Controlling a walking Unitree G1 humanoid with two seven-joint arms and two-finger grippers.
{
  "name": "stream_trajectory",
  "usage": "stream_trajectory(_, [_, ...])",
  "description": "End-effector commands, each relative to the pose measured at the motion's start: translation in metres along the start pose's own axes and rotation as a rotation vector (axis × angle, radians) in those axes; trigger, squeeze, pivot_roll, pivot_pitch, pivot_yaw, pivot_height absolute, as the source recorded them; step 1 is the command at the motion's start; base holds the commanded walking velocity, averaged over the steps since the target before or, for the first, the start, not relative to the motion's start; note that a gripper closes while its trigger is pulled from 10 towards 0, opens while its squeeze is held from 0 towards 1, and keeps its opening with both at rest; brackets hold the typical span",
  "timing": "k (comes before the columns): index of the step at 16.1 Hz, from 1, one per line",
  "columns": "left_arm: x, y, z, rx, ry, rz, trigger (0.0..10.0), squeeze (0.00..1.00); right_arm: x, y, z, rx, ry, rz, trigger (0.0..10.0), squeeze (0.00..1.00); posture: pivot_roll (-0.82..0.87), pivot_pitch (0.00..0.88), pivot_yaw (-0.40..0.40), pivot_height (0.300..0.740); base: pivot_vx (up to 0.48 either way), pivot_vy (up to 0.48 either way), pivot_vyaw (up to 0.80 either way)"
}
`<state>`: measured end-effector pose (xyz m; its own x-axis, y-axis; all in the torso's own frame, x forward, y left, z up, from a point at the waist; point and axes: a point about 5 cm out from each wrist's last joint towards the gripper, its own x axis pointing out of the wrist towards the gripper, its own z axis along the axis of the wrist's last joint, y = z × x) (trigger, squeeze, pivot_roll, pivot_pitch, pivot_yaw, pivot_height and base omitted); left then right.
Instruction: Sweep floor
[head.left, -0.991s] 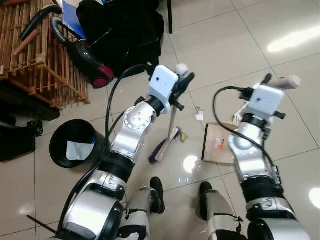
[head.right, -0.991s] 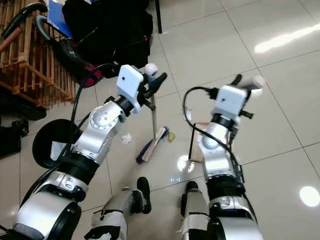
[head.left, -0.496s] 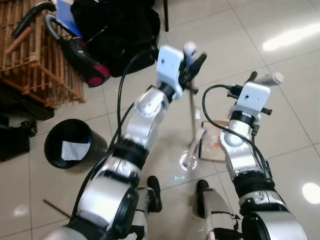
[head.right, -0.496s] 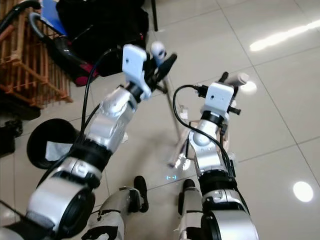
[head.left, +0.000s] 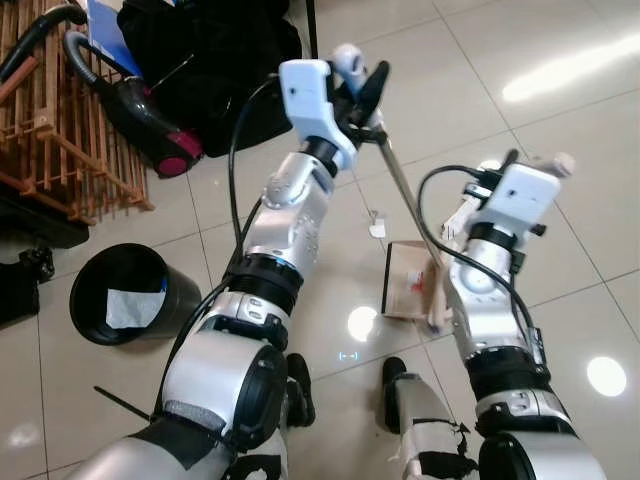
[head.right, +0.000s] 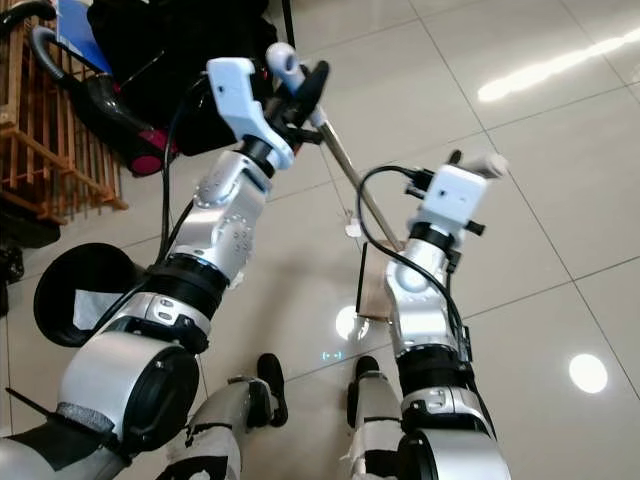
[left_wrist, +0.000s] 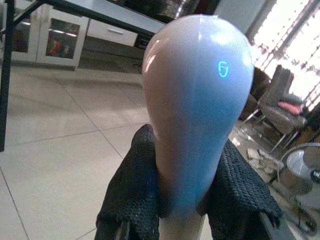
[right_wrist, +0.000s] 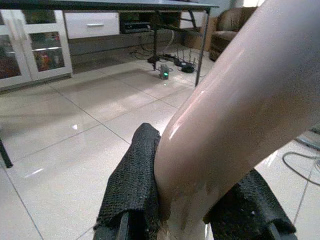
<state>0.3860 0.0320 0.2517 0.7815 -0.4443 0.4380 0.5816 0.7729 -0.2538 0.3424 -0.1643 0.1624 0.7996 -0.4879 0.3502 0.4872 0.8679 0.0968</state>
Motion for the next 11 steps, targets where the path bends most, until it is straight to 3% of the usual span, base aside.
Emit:
stream_trajectory(1, [0.006, -0.012, 0.000, -0.073, -0.020, -0.034, 10.0, 0.00, -0.021, 0.000, -0.029, 0.015, 0.182, 0.014, 10.0, 0.00, 0.03, 0.330, 0.094, 0.740, 0.000, 0.000, 0.00])
stream_trajectory(5, [0.006, -0.011, 0.024, 0.123, -0.022, -0.224, 10.0, 0.00, -0.014, -0.011, -0.027, 0.009, 0.183, 0.022, 10.0, 0.00, 0.02, 0.274, 0.075, 0.740, 0.000, 0.000, 0.00])
stream_trajectory(7, [0.003, -0.005, 0.052, 0.250, -0.040, -0.326, 10.0, 0.00, -0.010, -0.016, -0.027, 0.004, 0.184, 0.023, 10.0, 0.00, 0.03, 0.264, 0.065, 0.740, 0.000, 0.000, 0.00])
stream_trajectory(9, [-0.004, 0.001, 0.081, 0.320, -0.051, -0.390, 10.0, 0.00, -0.013, -0.021, -0.029, 0.000, 0.196, 0.026, 10.0, 0.00, 0.05, 0.233, 0.056, 0.740, 0.000, 0.000, 0.00])
stream_trajectory(11, [-0.014, 0.006, 0.092, 0.403, -0.027, -0.418, 10.0, 0.00, -0.019, -0.025, -0.033, -0.008, 0.209, 0.031, 10.0, 0.00, 0.05, 0.226, 0.054, 0.740, 0.000, 0.000, 0.00])
